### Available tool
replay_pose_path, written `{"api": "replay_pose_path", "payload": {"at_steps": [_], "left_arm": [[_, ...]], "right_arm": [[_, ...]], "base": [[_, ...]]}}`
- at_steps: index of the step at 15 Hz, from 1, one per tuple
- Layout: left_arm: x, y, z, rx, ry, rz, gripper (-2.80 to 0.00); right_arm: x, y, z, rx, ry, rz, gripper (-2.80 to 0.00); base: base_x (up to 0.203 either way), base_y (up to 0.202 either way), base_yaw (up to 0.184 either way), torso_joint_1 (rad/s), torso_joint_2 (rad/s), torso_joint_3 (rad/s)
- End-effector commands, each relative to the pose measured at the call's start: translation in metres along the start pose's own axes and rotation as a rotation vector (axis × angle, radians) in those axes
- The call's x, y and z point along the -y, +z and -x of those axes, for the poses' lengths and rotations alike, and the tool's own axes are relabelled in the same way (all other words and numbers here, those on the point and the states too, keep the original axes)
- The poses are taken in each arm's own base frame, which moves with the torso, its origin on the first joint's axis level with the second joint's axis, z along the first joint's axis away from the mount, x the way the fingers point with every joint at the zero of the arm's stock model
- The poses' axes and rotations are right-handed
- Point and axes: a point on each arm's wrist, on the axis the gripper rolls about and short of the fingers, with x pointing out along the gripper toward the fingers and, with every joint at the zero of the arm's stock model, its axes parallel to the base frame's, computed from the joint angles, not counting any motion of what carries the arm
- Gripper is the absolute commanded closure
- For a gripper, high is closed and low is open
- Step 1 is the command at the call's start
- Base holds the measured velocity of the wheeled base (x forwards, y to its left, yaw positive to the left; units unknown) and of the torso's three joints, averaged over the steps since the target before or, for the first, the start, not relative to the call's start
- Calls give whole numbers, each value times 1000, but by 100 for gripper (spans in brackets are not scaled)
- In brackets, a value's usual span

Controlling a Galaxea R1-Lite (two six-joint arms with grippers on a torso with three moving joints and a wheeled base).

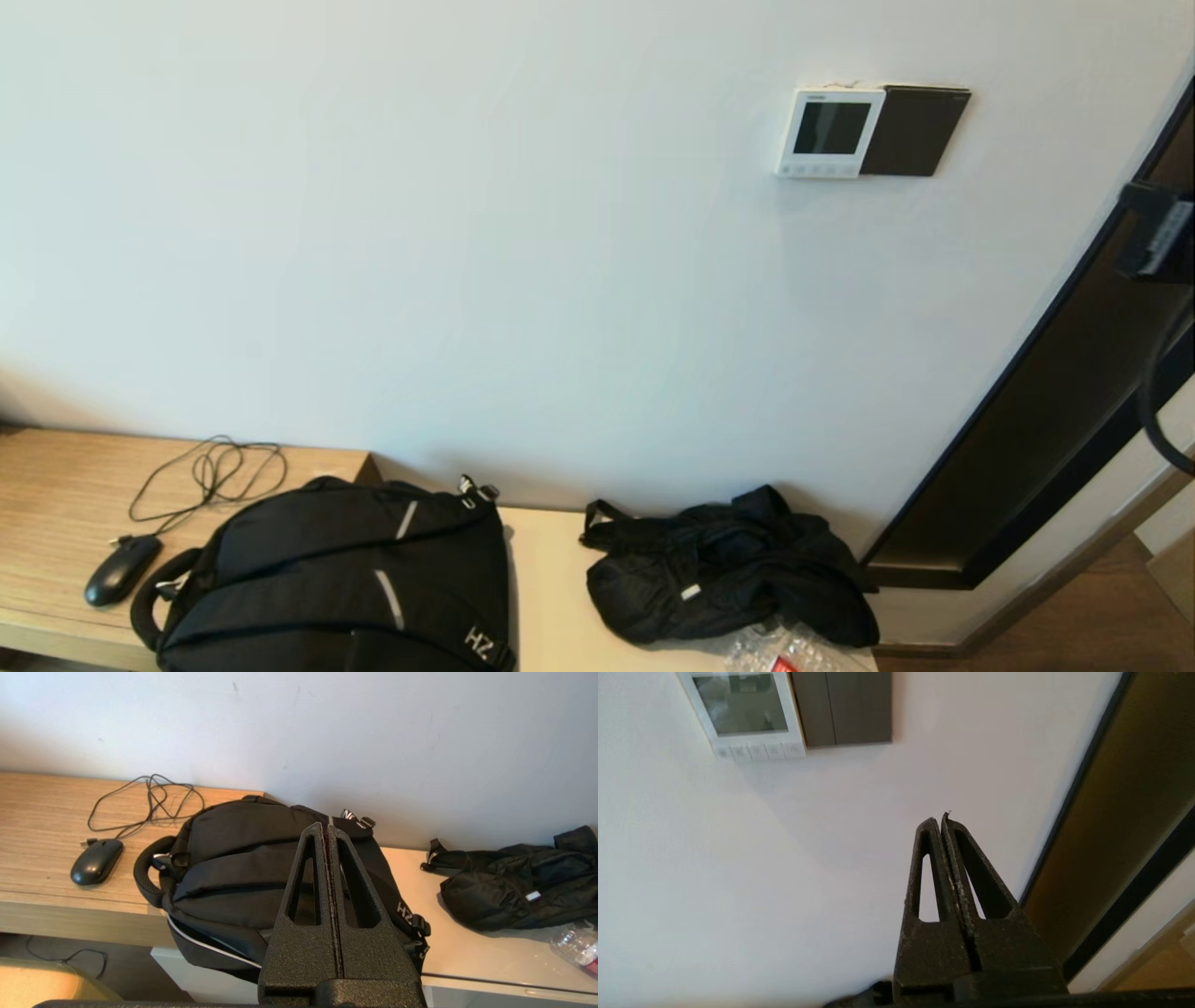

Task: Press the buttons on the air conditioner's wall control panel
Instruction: Turn on the central air conditioner

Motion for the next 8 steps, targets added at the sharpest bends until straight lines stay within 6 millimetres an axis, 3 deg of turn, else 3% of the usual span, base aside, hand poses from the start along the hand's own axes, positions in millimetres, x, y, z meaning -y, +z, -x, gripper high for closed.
{"api": "replay_pose_path", "payload": {"at_steps": [1, 8], "left_arm": [[0, 0, 0, 0, 0, 1, 0], [0, 0, 0, 0, 0, 1, 0]], "right_arm": [[-40, -15, -57, -53, -3, 12, 0], [-93, -29, -130, -45, -35, 20, 0]], "base": [[0, 0, 0, 0, 0, 0], [0, 0, 0, 0, 0, 0]]}}
